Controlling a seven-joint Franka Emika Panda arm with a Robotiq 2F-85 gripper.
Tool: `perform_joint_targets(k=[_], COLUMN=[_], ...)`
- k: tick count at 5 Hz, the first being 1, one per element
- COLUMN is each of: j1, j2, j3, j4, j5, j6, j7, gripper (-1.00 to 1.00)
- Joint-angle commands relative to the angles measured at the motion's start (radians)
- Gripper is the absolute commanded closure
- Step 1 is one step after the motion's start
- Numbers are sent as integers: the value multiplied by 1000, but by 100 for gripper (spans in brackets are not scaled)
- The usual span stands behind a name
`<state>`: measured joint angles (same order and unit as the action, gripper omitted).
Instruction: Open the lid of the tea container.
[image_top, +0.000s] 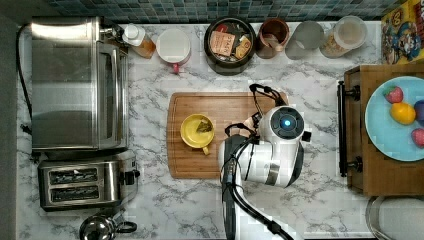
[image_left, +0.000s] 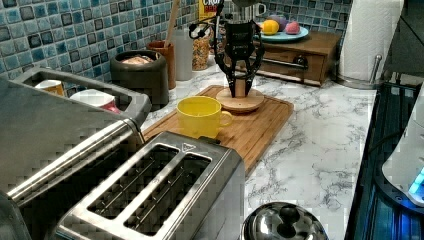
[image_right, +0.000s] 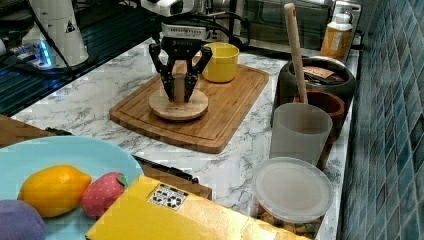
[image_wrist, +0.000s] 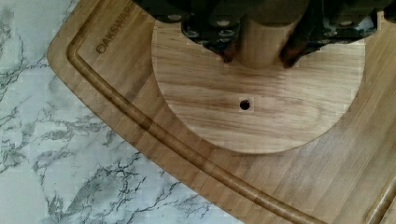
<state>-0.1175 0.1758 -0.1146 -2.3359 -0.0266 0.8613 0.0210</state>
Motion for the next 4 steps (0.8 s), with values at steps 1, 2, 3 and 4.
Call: perform_joint_targets(k=[1,2,3,4], j1=[40,-3,53,56], j2=[-50,-143,-216,-256], j3=[29,117,107,118], j4=[121,145,182,229], j5=[-54,-88,-81,-6], j6=[-186,-188,-150,-147], j7=[16,-78,-190,-275], gripper=[100,100,100,100])
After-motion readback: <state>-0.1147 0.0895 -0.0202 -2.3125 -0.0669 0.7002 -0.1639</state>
